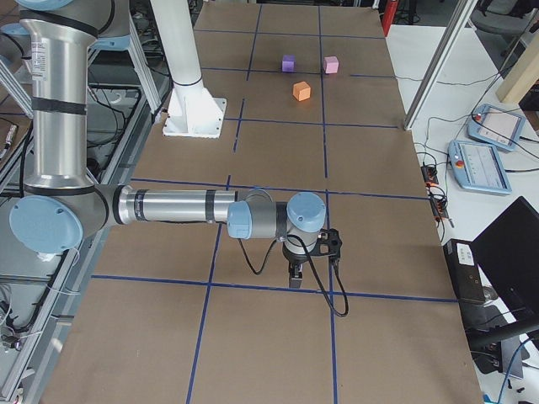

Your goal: Arrange blocks in a line

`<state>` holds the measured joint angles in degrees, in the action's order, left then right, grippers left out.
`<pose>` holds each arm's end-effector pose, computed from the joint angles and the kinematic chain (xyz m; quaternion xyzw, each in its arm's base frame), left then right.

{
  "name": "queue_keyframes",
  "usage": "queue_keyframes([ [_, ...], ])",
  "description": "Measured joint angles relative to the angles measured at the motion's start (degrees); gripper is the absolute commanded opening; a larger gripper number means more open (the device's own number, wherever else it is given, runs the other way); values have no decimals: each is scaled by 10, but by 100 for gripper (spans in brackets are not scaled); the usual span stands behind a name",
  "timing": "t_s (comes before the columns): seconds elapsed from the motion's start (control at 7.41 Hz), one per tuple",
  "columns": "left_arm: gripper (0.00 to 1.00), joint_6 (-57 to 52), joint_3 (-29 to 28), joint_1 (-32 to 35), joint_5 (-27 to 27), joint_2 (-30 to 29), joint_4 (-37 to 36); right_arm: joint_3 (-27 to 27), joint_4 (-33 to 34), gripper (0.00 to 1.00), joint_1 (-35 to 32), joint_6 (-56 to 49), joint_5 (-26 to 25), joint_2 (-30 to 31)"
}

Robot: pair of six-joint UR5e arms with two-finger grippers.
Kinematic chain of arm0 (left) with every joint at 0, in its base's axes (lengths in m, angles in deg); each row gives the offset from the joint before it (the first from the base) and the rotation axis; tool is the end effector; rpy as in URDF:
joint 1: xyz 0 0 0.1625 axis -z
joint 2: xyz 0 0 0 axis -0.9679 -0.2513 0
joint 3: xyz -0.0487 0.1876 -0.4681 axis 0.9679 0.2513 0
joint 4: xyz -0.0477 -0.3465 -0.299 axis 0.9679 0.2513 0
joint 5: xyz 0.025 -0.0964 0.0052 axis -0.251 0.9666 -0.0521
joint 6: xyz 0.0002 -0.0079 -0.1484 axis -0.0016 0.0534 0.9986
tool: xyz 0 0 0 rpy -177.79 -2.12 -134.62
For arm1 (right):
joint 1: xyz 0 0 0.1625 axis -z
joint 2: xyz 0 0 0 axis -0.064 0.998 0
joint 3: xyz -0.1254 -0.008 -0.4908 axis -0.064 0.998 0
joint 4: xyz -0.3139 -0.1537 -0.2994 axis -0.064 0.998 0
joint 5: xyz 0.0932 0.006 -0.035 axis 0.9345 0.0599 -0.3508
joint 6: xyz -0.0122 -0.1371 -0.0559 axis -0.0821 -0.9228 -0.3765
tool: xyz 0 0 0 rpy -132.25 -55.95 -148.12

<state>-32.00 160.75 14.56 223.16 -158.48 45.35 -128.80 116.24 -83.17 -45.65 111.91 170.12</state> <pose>-0.0304 -0.5514 0.7582 0.0165 0.3732 0.0142 0.9275 -0.0007 -0.5046 0.7566 -0.0061 -0.3878 -0.0063 0.9217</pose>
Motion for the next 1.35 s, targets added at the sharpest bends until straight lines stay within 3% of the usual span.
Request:
queue_keyframes([
  [0.4,100,2,16,0,-1,-2,0,0,0,100,0,0,0,0],
  [0.81,100,10,111,-21,2,-10,-16,0,0,100,0,0,0,0],
  [1.35,100,196,177,-144,0,-90,-19,0,0,100,0,0,0,0],
])
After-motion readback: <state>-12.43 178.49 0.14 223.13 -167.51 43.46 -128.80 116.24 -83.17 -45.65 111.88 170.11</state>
